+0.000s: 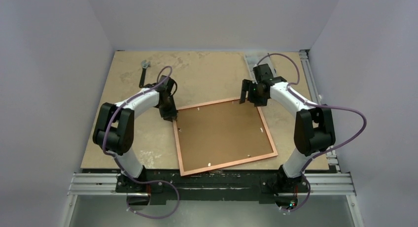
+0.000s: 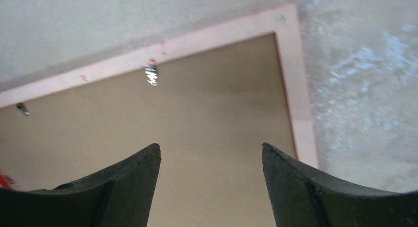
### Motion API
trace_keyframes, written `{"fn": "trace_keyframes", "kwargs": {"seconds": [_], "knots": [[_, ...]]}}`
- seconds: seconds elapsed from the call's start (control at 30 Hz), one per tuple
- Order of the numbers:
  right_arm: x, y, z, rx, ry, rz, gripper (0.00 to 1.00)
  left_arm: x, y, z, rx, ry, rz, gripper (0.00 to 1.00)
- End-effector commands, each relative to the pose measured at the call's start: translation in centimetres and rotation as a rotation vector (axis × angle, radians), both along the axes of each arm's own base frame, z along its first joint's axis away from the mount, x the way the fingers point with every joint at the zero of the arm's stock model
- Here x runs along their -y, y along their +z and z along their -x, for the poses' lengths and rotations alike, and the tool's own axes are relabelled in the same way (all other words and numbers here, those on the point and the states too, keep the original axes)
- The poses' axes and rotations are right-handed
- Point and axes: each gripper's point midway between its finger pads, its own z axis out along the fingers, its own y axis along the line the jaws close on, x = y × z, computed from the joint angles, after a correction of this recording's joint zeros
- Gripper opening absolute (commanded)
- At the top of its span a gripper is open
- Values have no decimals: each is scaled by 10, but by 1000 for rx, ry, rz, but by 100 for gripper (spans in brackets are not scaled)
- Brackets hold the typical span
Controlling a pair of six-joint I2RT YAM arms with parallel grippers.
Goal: Put the photo into the frame
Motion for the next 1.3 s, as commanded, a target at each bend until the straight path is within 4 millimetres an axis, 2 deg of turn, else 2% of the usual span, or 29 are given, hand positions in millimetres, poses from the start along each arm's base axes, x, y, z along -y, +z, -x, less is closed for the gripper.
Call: {"fn": "trace_keyframes", "kwargs": {"seconds": [0.0,0.07,0.1,0.17,0.23,0.37,0.43,0.53,0.67,0.8,0.93,1.0,1.13,1.27], "knots": [[42,1,14,26,-154,135,75,-1,32,-43,104,-73,79,35],[55,-4,22,12,-205,154,78,-1,37,-38,110,-76,88,63],[62,-4,24,14,-231,155,79,-2,39,-31,111,-67,96,72],[74,-5,28,18,-278,145,83,-2,41,-15,117,-45,121,83],[84,-8,29,15,-306,128,84,0,39,3,128,-21,162,87],[75,-26,35,-59,-269,86,84,2,20,45,96,29,240,87],[69,-37,39,-101,-242,63,84,6,13,55,88,48,273,87],[59,-54,46,-149,-200,26,83,7,5,60,89,78,295,87],[39,-68,59,-217,-161,-63,82,9,3,52,97,100,301,85],[20,-69,68,-227,-112,-85,82,3,4,37,106,125,246,82],[10,-70,75,-230,-86,-86,82,-5,3,25,97,137,147,77],[7,-71,78,-234,-77,-85,82,-9,4,17,102,143,79,73],[4,-72,81,-237,-72,-94,82,-18,1,14,72,148,-67,62],[3,-74,81,-242,-64,-99,81,-19,-4,14,65,137,-130,46]]}}
